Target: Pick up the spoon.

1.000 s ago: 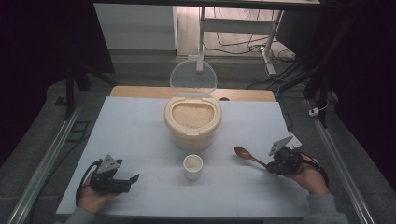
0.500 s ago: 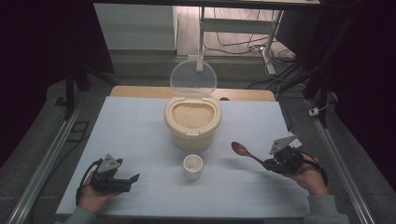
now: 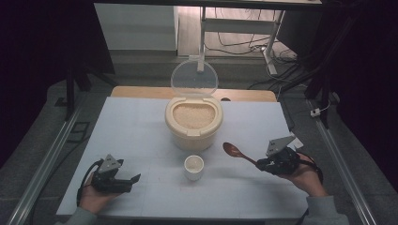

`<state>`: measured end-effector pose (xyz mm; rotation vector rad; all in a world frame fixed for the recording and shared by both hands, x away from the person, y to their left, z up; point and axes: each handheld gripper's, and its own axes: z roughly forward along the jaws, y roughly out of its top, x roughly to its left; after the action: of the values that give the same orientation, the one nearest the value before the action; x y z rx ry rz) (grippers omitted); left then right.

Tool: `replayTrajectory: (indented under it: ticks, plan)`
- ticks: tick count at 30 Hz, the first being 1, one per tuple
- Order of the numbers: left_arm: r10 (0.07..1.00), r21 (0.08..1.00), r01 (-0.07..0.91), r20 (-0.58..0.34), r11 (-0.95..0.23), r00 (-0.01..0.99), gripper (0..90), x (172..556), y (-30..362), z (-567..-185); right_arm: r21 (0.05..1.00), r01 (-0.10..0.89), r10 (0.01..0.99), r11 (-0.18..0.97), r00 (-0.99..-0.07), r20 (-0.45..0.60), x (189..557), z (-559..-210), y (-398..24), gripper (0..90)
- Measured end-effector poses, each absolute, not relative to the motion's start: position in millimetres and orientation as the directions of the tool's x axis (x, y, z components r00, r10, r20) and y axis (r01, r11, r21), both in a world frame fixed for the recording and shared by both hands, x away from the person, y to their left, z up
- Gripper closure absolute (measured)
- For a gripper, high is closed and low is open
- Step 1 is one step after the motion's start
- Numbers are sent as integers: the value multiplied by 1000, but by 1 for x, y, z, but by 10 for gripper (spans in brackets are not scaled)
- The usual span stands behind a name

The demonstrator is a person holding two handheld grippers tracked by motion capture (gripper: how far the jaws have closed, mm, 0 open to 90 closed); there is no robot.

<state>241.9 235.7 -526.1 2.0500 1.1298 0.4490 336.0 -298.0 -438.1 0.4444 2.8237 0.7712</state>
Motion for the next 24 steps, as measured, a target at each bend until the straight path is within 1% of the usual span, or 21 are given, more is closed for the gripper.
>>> replayTrajectory:
  ticks: [13,20,24]
  plan:
    - [832,746,577,-55,-334,553,119,246,234,-526,523,182,273,833,-956,-103,329,-433,-276,776]
    - [831,748,574,-57,-332,554,119,246,232,-525,524,146,233,839,-967,-104,326,-432,-259,776]
    - [831,749,573,-56,-332,554,119,248,232,-525,523,109,194,845,-975,-110,321,-430,-243,776]
